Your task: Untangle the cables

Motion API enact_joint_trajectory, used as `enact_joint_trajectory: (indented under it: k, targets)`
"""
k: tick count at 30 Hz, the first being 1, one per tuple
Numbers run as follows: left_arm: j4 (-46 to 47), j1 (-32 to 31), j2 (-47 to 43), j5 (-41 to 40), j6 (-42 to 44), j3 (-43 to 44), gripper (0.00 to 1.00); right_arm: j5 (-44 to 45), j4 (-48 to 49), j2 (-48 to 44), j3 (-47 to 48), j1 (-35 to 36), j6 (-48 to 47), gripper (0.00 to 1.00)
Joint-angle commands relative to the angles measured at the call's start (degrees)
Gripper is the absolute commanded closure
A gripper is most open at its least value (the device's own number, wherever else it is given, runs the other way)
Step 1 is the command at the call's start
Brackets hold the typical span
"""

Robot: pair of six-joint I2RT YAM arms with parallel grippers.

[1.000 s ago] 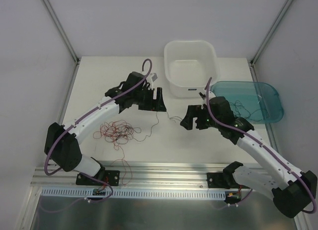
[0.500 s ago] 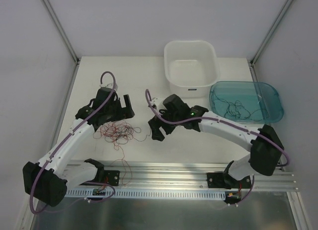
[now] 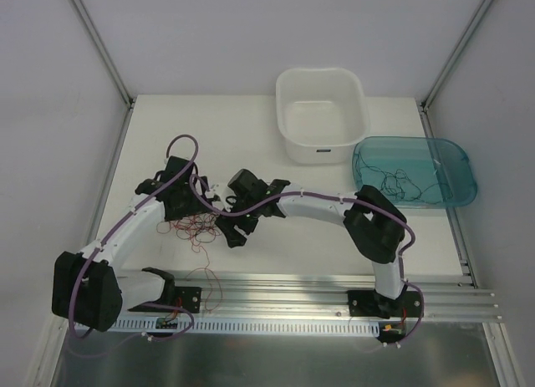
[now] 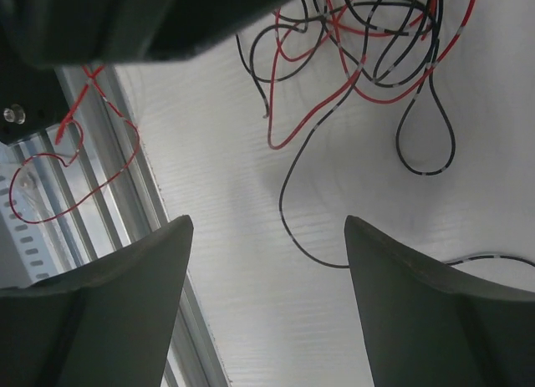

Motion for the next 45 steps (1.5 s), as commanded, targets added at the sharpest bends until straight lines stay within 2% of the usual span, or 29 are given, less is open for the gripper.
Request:
enact_joint_trajectory:
  k: [1, 5, 11, 14, 17, 18, 21, 25, 29, 30, 32, 33, 37, 45]
  targets:
    - [-0.2, 0.93, 2.18, -1.4, 1.45, 0.8, 0.1, -2.61, 4.5, 1.86, 0.18, 0.02, 1.28, 0.23]
    - [0.5, 1.29, 3.59, -0.08, 0.84, 0.1, 0.12, -3.49, 8.27, 3.1, -2.01, -0.06, 3.47, 0.28]
    - [2.44, 1.37, 5.52, 3.08, -0.83, -0.95, 0.14, -6.56, 12.41, 3.02, -5.1, -0.59, 6.81, 0.45]
    - [3.66, 1.29, 6.4, 4.22, -1.8, -1.66, 0.15, -7.35, 15.03, 2.32, -7.47, -0.94, 8.48, 0.57]
    - [4.11, 1.29, 7.19, 4.75, -2.59, -2.36, 0.16, -8.5, 18.56, 0.74, -10.89, -2.0, 10.94, 0.77]
    - [4.54, 1.37, 7.28, 4.67, -2.94, -2.54, 0.16, -8.85, 18.65, -0.31, -11.68, -2.17, 11.3, 0.87]
    - [5.16, 1.37, 7.28, 4.75, -3.47, -3.42, 0.2, -8.94, 20.76, -2.6, -13.71, -2.61, 11.92, 0.99]
    - [5.86, 1.29, 7.81, 5.97, -4.17, -4.03, 0.26, -9.2, 21.2, -4.62, -14.77, -2.61, 12.44, 0.99]
    - [6.48, 1.37, 8.69, 5.28, -4.61, -4.56, 0.42, -9.03, 21.55, -6.47, -15.3, -2.88, 13.15, 0.99]
    - [6.57, 1.29, 9.04, 5.11, -4.7, -4.47, 0.52, -8.85, 21.47, -6.91, -15.47, -2.88, 13.23, 0.99]
    - [6.57, 1.37, 9.22, 5.1, -4.79, -4.21, 0.63, -8.59, 20.77, -8.58, -15.91, -3.23, 13.15, 1.0]
    - [6.57, 1.37, 9.22, 3.63, -4.7, -3.86, 0.75, -8.24, 20.33, -9.45, -16.43, -3.4, 13.06, 0.99]
    - [6.48, 3.47, 8.69, 2.56, -3.56, -1.84, 1.0, -6.22, 16.99, -15.95, -20.38, -5.59, 10.87, 0.99]
    - [5.52, 12.26, 8.95, 3.7, 0.83, 2.99, 1.0, -1.48, 3.99, -37.72, -24.88, -14.64, 5.33, 0.99]
